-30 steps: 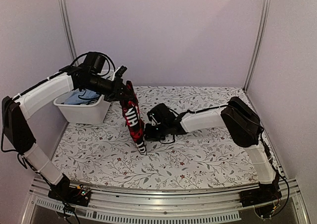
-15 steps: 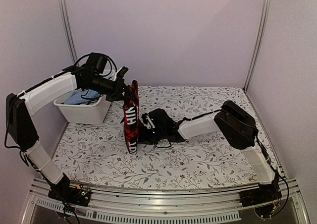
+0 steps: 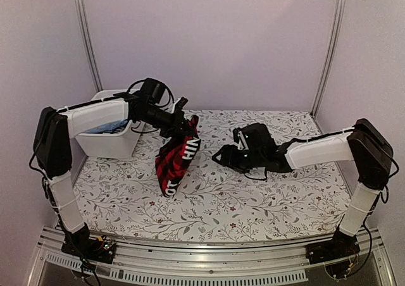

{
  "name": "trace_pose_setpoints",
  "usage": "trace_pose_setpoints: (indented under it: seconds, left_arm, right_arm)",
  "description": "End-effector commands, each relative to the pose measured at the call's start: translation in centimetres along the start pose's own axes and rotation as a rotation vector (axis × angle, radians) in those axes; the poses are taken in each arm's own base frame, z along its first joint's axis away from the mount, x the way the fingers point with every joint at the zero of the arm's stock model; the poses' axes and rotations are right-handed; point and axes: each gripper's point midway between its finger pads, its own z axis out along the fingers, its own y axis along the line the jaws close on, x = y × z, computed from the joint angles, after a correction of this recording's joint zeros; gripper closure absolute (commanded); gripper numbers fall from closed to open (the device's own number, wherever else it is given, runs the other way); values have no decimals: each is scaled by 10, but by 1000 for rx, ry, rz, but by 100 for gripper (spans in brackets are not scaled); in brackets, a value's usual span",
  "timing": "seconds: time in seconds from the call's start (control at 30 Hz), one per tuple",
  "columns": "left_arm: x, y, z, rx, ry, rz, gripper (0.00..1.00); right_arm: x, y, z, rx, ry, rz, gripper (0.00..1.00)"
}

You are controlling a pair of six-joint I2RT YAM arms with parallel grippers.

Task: Fold and stack the long sleeve shirts
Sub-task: Flatten out the square-folded shirt at the center of the board, then move the square-folded shirt to the center of the board.

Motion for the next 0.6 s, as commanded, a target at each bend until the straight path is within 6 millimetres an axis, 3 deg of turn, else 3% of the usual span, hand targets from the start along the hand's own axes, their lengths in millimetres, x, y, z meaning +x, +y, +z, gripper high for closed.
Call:
trace_pose_setpoints:
  seconds: [0.0, 0.03, 0.1, 0.13, 0.2, 0.33, 0.47, 0.57]
  left_arm:
    - [15, -16, 114, -21, 59, 5, 100]
    - [19, -14, 141, -55, 84, 8, 94]
    - [3, -43, 177, -66, 74, 67, 72]
    - [3, -50, 190, -73, 82, 80, 62]
    - [-2, -66, 196, -79, 66, 111, 47]
    - [-15, -68, 167, -116, -4, 132, 39]
    - [-17, -41, 116, -172, -70, 88, 40]
    - [-5, -7, 74, -204, -109, 16, 41]
  right_arm:
    - [-32, -27, -72, 114, -123, 8, 33]
    - [-33, -37, -83, 151, -135, 14, 32]
    - [-35, -49, -109, 188, -156, 22, 29]
    - [-37, -50, -119, 192, -165, 23, 28]
    - [-38, -50, -128, 205, -159, 11, 26]
    - [-34, -53, -120, 227, -114, -16, 24]
    - [-22, -59, -96, 235, -32, -37, 25]
    - [-16, -62, -78, 256, 21, -82, 28]
